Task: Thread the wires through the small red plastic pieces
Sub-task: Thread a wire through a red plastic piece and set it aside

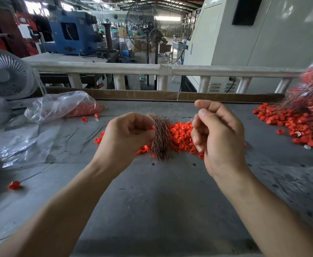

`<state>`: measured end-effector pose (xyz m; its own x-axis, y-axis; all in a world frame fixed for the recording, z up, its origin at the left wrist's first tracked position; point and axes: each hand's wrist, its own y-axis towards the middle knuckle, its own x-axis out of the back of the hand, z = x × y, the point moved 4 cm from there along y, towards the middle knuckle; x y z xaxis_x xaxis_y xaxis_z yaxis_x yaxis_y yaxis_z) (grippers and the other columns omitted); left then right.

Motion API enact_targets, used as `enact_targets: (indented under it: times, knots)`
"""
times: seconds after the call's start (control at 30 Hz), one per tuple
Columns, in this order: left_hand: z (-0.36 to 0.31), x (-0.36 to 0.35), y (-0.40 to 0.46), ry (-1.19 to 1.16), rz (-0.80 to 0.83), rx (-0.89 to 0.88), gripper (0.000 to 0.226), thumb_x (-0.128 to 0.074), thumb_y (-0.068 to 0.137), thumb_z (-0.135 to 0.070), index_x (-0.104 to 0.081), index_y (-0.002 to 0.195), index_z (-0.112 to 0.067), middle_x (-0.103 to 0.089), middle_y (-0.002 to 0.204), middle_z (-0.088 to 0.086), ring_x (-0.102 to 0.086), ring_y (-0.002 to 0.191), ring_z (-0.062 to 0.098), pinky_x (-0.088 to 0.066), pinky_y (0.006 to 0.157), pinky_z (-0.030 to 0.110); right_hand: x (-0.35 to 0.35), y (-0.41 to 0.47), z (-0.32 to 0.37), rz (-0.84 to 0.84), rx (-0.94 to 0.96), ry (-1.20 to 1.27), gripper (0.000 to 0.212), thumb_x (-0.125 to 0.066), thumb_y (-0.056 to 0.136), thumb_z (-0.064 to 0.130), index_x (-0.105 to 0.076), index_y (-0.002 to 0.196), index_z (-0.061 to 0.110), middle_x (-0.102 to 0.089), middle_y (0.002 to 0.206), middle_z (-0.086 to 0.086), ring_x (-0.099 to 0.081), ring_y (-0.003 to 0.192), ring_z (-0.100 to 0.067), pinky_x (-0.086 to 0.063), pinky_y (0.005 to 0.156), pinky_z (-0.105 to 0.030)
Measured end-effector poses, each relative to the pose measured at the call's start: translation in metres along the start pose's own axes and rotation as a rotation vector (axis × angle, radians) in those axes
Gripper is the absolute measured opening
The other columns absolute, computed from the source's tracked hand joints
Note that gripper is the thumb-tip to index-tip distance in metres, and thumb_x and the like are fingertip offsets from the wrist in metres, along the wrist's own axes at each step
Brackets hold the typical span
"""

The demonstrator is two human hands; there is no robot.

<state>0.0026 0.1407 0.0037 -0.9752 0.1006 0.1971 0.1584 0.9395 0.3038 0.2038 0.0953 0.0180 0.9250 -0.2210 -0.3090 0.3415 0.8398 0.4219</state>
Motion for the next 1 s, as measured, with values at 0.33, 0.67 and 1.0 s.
enact_targets:
  times: [0.33, 0.67, 1.0]
  knots:
    - [0.001, -0.007, -0.001, -0.322, 0.087, 0.056, 0.027, -0.074, 0.080, 0.003, -0.079, 0.100, -0.015, -0.075, 0.095, 0.016, -0.072, 0.086, 0.024, -0.058, 0.078, 0.024, -0.010, -0.006, -0.016, 0.179, -0.178, -0.238, 0.012, -0.059, 0.102, 0.010, -0.068, 0.105, 0.016, -0.077, 0.085, -0.004, -0.061, 0.048, -0.016, -0.035, 0.035, -0.022]
    - [-0.003, -0.011, -0.005, -0.396, 0.120, 0.075, 0.026, -0.070, 0.081, 0.003, -0.072, 0.105, -0.004, -0.073, 0.088, 0.010, -0.070, 0.084, 0.023, -0.062, 0.082, 0.032, -0.013, -0.010, -0.017, 0.250, -0.037, -0.402, 0.010, -0.068, 0.097, 0.016, -0.072, 0.090, 0.022, -0.070, 0.069, -0.001, -0.055, 0.048, -0.012, -0.040, 0.045, -0.017]
    - [-0.004, -0.011, -0.005, -0.398, 0.202, 0.095, 0.026, -0.066, 0.089, -0.008, -0.079, 0.108, -0.017, -0.068, 0.089, 0.013, -0.067, 0.083, 0.021, -0.060, 0.081, 0.032, -0.015, -0.012, -0.018, 0.285, 0.001, -0.462, 0.014, -0.065, 0.099, 0.015, -0.072, 0.093, 0.026, -0.071, 0.071, 0.008, -0.062, 0.060, 0.000, -0.045, 0.055, -0.011]
